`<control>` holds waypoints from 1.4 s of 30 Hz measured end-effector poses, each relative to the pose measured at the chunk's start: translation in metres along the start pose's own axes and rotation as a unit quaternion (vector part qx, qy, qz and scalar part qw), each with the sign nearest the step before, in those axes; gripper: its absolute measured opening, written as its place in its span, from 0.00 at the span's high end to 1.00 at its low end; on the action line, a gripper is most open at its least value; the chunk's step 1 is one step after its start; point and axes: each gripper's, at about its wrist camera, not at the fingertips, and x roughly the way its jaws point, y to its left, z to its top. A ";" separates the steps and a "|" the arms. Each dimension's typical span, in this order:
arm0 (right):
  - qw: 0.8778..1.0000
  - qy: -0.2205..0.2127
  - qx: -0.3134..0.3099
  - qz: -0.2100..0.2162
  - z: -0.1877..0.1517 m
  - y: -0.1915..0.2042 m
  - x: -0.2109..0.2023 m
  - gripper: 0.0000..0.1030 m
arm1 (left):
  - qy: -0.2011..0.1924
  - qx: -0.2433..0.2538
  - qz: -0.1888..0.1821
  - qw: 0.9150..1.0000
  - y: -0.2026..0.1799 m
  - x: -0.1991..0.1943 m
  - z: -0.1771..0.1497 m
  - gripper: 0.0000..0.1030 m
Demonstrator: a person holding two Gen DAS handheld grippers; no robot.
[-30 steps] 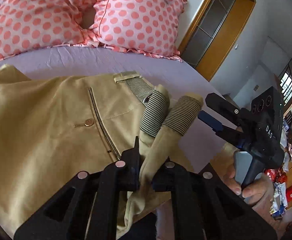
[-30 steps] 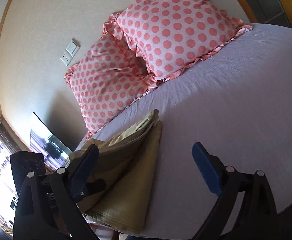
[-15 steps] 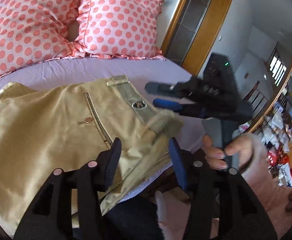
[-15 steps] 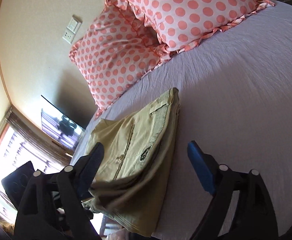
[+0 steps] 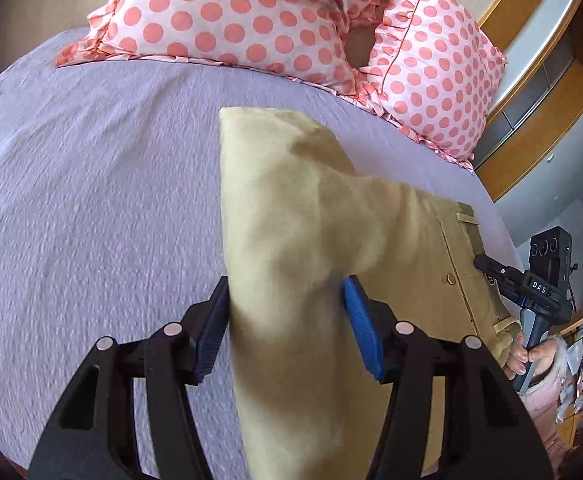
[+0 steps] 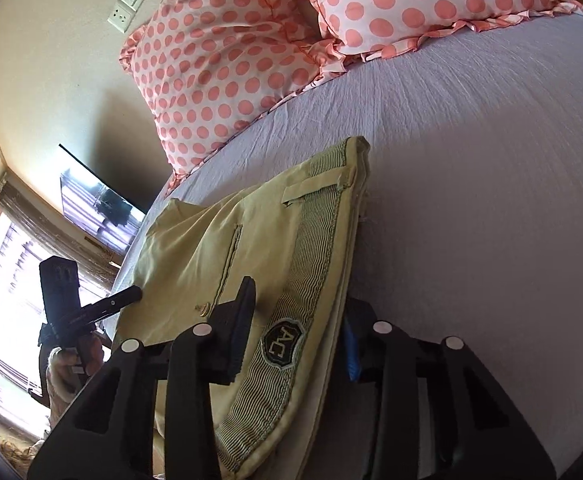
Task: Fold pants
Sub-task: 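Lay the folded pants flat on the bed and open the left gripper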
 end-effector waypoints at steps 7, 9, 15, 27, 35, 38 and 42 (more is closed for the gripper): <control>0.999 0.006 -0.002 0.036 0.002 0.000 0.009 0.83 | 0.008 -0.032 -0.046 0.998 0.013 0.021 0.027 0.53; 0.997 -0.001 0.008 0.075 0.004 -0.002 0.005 0.86 | 0.016 -0.043 -0.066 0.997 0.017 0.020 0.032 0.78; 0.994 -0.040 -0.019 0.097 0.036 0.017 0.000 0.91 | -0.011 -0.004 -0.086 0.996 -0.002 0.001 0.052 0.84; 0.990 -0.054 -0.015 -0.128 0.122 -0.007 0.058 0.79 | -0.021 -0.018 0.044 0.999 0.008 0.089 0.149 0.72; 0.996 -0.075 -0.039 -0.019 0.075 0.025 0.020 0.31 | -0.115 0.028 -0.019 0.993 -0.019 0.008 0.101 0.45; 0.998 -0.035 -0.021 -0.055 0.072 0.028 0.043 0.13 | -0.050 0.014 -0.056 0.997 -0.034 0.031 0.087 0.42; 0.992 -0.032 -0.005 -0.120 0.057 0.028 0.044 0.13 | -0.011 0.006 -0.006 1.000 -0.033 0.066 0.074 0.55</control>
